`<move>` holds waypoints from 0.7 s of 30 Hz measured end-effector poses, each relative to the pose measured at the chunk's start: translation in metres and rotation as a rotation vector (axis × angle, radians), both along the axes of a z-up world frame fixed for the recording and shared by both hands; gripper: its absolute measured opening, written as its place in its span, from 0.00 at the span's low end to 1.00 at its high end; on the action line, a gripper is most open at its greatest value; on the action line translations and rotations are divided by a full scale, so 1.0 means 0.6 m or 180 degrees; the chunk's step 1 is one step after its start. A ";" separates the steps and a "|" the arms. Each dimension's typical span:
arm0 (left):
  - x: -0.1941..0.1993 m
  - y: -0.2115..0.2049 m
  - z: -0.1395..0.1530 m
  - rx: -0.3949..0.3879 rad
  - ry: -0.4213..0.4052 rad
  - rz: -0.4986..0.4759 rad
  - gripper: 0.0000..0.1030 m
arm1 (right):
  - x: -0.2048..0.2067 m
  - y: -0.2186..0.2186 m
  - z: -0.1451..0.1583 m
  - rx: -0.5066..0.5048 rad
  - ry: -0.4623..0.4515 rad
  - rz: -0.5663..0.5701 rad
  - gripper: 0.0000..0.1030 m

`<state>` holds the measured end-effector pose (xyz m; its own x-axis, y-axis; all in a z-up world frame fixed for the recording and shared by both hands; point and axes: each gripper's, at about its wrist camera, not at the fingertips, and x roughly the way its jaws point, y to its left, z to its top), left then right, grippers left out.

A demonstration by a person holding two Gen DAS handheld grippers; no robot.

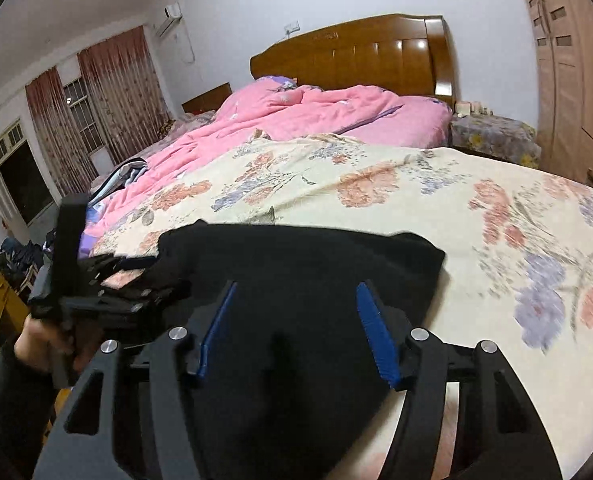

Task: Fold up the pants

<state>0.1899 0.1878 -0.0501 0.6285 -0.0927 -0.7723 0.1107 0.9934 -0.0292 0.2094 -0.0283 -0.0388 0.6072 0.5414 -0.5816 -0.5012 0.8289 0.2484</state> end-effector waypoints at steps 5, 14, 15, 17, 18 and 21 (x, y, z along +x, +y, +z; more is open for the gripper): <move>-0.002 0.002 -0.010 -0.0013 -0.0005 0.0000 0.92 | 0.090 0.005 -0.053 -0.0145 0.0411 -0.0159 0.54; 0.002 0.010 -0.006 -0.0093 -0.0035 0.0027 0.92 | 0.008 0.029 -0.034 -0.0144 0.0298 0.0202 0.71; 0.001 0.009 -0.006 -0.0081 -0.0041 0.0038 0.92 | 0.007 0.044 -0.048 -0.0431 0.0294 0.0192 0.84; -0.001 0.005 -0.005 -0.0037 -0.0055 0.0057 0.92 | 0.008 0.049 -0.058 -0.0499 0.0307 0.0113 0.85; -0.001 0.004 -0.005 -0.0012 -0.0060 0.0066 0.92 | 0.007 0.047 -0.054 -0.0464 0.0361 0.0056 0.85; -0.001 0.002 -0.006 0.0016 -0.0066 0.0078 0.92 | -0.037 0.063 -0.025 -0.0577 0.0106 0.0039 0.85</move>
